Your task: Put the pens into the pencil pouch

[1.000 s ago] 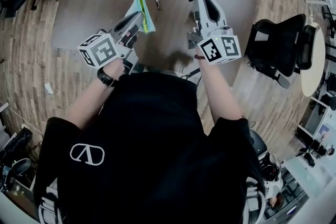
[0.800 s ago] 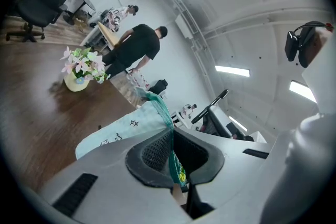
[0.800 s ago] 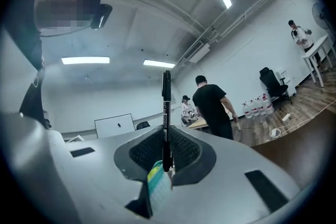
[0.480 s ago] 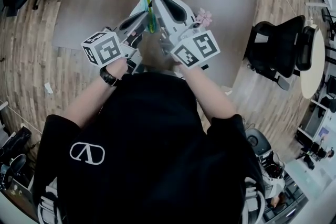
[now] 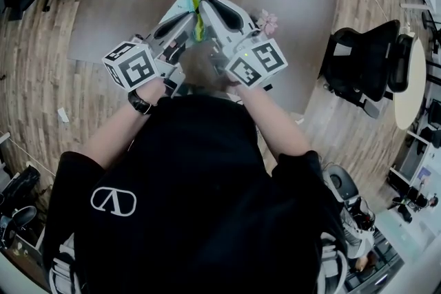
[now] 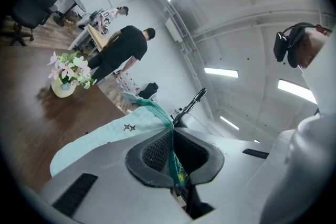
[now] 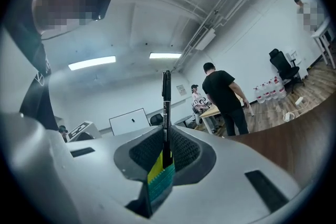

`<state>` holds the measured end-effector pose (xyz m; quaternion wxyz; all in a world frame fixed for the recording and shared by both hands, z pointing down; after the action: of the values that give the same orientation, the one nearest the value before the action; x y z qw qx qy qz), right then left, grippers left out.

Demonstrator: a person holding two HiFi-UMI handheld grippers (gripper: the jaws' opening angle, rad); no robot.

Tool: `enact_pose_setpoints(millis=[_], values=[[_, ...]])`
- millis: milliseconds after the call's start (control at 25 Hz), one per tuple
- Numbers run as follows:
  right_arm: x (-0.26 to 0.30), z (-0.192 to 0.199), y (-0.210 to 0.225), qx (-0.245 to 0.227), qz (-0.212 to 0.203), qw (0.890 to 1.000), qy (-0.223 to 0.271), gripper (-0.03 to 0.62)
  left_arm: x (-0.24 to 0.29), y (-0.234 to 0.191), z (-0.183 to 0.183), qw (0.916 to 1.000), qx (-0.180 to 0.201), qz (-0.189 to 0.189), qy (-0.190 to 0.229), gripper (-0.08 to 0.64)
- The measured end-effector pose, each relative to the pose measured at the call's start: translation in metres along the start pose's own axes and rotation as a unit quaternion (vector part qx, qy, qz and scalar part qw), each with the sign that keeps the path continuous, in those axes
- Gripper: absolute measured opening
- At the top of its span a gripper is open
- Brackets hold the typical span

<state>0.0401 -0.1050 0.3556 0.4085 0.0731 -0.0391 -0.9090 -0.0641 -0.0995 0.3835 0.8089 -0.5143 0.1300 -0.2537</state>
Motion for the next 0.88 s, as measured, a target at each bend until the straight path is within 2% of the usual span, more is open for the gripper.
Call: enact_pose_setpoints(millis=[320, 400, 560, 680, 880], values=[[-0.001, 0.007, -0.001, 0.002, -0.028, 0.999, -0.025, 0.046, 0.004, 0.002, -0.007, 0.9998, 0.003, 0.015, 0.011, 0.015], [-0.002, 0.005, -0.002, -0.008, -0.044, 0.999, -0.026, 0.109, 0.004, 0.001, -0.008, 0.9998, -0.001, 0.014, 0.012, 0.015], [-0.003, -0.001, -0.01, -0.054, -0.067, 0.996, -0.029, 0.132, 0.005, -0.001, -0.013, 0.9998, 0.002, 0.016, 0.015, 0.015], [-0.004, -0.006, -0.011, -0.063, -0.059, 0.996, -0.02, 0.132, 0.002, -0.002, -0.016, 0.9997, 0.005, 0.018, 0.016, 0.015], [-0.008, -0.016, 0.008, -0.075, -0.02, 0.997, -0.019, 0.132, 0.001, -0.008, -0.015, 0.9996, -0.003, 0.007, 0.026, 0.015]])
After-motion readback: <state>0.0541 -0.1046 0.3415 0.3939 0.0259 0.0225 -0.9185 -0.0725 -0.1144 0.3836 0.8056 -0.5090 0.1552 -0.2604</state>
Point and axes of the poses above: the fingertips, and each gripper's own axes: x forward along the fingers, y to its right, z out of its underside, the point moved 5 cm from there along -x, backward along the fingers, and after that the axes turned 14 degrees about -x, right-handed, at the moved point
